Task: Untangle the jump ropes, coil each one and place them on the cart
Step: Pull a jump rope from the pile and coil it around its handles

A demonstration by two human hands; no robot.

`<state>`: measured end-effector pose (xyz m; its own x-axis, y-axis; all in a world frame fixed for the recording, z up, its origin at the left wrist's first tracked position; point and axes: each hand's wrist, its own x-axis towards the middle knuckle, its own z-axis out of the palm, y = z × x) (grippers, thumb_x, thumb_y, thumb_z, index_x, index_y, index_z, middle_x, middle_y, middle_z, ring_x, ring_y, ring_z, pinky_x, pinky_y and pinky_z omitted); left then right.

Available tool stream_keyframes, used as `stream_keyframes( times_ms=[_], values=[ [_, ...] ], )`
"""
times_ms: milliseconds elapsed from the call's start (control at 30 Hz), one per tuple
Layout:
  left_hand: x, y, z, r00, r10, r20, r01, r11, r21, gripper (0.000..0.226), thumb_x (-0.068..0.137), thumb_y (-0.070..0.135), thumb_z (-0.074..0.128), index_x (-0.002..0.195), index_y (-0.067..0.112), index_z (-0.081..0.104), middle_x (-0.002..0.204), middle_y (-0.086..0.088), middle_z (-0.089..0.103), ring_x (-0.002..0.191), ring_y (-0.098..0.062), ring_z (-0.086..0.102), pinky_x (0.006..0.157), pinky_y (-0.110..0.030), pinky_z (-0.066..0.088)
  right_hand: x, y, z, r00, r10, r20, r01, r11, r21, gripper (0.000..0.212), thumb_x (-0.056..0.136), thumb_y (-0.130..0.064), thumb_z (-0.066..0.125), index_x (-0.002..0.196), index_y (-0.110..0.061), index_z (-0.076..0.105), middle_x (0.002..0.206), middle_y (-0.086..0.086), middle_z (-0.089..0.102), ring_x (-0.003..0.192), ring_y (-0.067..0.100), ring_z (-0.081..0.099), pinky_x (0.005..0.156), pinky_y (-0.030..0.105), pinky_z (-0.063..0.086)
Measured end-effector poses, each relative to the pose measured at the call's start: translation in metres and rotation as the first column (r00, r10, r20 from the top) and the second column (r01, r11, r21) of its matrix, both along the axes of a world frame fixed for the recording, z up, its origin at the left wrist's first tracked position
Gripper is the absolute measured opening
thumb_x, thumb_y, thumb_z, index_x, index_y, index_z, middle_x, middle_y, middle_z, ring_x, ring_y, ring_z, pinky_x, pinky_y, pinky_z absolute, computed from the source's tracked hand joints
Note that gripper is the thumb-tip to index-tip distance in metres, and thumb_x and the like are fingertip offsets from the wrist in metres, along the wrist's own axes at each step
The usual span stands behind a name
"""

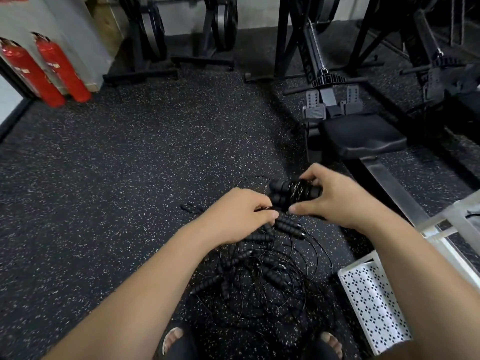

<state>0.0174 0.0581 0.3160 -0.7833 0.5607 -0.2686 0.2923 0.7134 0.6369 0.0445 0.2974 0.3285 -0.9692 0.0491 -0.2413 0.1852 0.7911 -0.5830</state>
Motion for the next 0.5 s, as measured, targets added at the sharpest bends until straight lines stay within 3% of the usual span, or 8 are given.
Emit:
stream_keyframes(
  times_ms=[100, 167, 267, 400, 500],
  values=[
    [-0.002, -0.007, 0.001, 1.000, -0.015, 0.015, 0.015, 1.000, 0.013, 0.022, 0.100, 0.049, 0.070, 0.085, 0.034, 0.076, 0.058, 0.010, 0.059, 0.047, -0.009, 0.044, 0.052, -0.027, 0.036, 0.004, -0.019, 0.004, 0.965, 0.193, 0.180, -0.217, 0.968, 0.127, 0.064, 0.067, -0.048, 0.100, 0.112, -0.039, 0.054, 0.106, -0.009, 0.065, 0.091, 0.014, 0.068, 0.077, 0.037, 0.061],
    [-0.001, -0.009, 0.001, 0.999, -0.033, 0.022, 0.033, 0.999, 0.019, 0.019, 0.095, 0.049, 0.078, 0.085, 0.034, 0.076, 0.057, 0.015, 0.059, 0.048, -0.003, 0.044, 0.053, -0.027, 0.036, 0.007, -0.034, 0.007, 0.917, 0.308, 0.254, -0.359, 0.915, 0.186, 0.071, 0.067, -0.049, 0.099, 0.117, -0.036, 0.050, 0.106, -0.009, 0.061, 0.095, 0.015, 0.065, 0.081, 0.039, 0.060],
    [0.000, -0.011, -0.001, 0.996, -0.040, 0.079, 0.034, 0.996, 0.084, 0.017, 0.083, 0.043, 0.090, 0.082, 0.031, 0.077, 0.066, 0.016, 0.066, 0.057, 0.001, 0.052, 0.061, -0.027, 0.042, 0.012, -0.046, 0.010, 0.851, 0.402, 0.338, -0.480, 0.857, 0.188, 0.075, 0.067, -0.045, 0.098, 0.115, -0.033, 0.042, 0.095, -0.009, 0.063, 0.087, 0.015, 0.065, 0.072, 0.038, 0.056],
    [0.004, -0.008, -0.005, 0.995, -0.030, 0.100, 0.012, 0.985, 0.172, 0.025, 0.073, 0.038, 0.098, 0.080, 0.027, 0.077, 0.064, 0.019, 0.063, 0.060, -0.002, 0.051, 0.059, -0.024, 0.041, 0.018, -0.047, 0.010, 0.833, 0.456, 0.313, -0.507, 0.856, 0.102, 0.068, 0.069, -0.037, 0.092, 0.116, -0.038, 0.043, 0.098, -0.004, 0.070, 0.086, 0.021, 0.069, 0.074, 0.043, 0.058],
    [0.004, -0.002, -0.002, 0.997, -0.006, 0.074, -0.013, 0.969, 0.247, 0.025, 0.071, 0.034, 0.099, 0.077, 0.025, 0.076, 0.066, 0.015, 0.066, 0.063, -0.004, 0.054, 0.063, -0.027, 0.044, 0.021, -0.046, 0.008, 0.849, 0.471, 0.240, -0.486, 0.874, 0.003, 0.043, 0.077, -0.053, 0.091, 0.103, -0.033, 0.063, 0.093, -0.009, 0.074, 0.087, 0.013, 0.070, 0.079, 0.034, 0.057]
  ],
)
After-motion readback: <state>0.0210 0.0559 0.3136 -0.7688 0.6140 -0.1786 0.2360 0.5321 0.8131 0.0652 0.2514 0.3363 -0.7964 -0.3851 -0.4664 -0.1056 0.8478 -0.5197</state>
